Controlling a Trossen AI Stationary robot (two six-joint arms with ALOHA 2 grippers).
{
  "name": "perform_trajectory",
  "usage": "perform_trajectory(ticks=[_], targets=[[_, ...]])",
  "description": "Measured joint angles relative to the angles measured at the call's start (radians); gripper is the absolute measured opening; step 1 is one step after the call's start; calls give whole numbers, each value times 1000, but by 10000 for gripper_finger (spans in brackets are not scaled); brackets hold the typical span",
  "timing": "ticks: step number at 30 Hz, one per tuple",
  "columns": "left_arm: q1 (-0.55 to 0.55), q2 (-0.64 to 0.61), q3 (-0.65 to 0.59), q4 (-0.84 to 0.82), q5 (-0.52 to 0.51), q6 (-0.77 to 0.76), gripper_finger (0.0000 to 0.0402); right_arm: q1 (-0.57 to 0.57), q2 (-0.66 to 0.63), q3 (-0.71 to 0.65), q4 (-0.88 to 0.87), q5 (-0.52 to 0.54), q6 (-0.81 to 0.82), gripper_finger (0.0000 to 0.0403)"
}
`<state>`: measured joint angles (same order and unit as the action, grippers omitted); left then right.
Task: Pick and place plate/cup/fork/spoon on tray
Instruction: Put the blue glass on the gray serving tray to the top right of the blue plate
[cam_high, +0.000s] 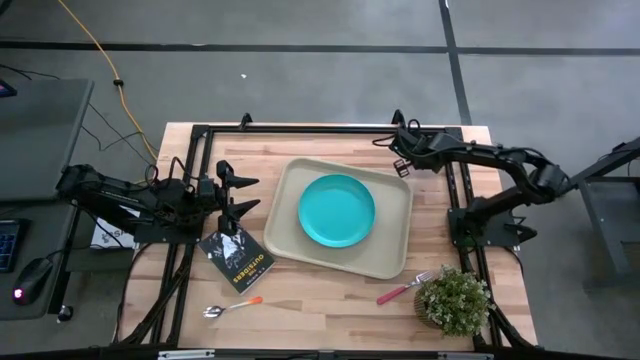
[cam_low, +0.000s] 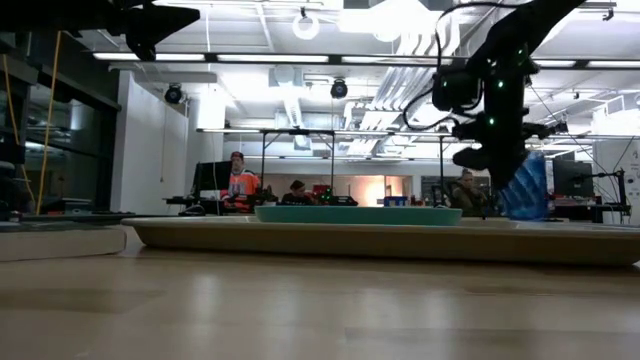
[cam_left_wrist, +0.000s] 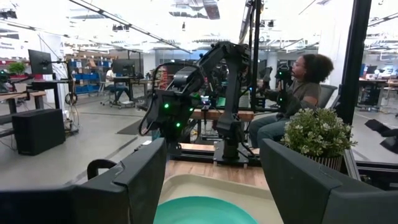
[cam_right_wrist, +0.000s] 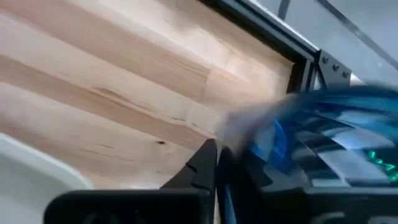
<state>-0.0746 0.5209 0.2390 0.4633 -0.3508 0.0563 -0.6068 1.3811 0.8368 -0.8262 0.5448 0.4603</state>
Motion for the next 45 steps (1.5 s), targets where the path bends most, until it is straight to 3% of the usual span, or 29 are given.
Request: perform_trajectory(ticks=[6,11,16,21,25,32,38,45], targets=[[0,0,0,0,0,0,241,108,-105,87,-111,-31,-20,5],[0,0,0,0,0,0,241,346,-144,165,-116,-112,15,3],[0,0,0,0,0,-1,241,619,-60,155,-107,-142,136,2],[0,0,0,0,0,-1,241,760,85,155,-164,-172,242,1],[2,0,0,0,0,0,241,777,166,175,-159,-156,244,1],[2,0,0,-3,-1,0,241,707,244,216,-178,-131,176,1],[2,0,0,-3,-1,0,241,642,240,232,-186,-229,124,0],[2,0,0,-3,-2,-1,241,601,240,232,-176,-263,115,14]])
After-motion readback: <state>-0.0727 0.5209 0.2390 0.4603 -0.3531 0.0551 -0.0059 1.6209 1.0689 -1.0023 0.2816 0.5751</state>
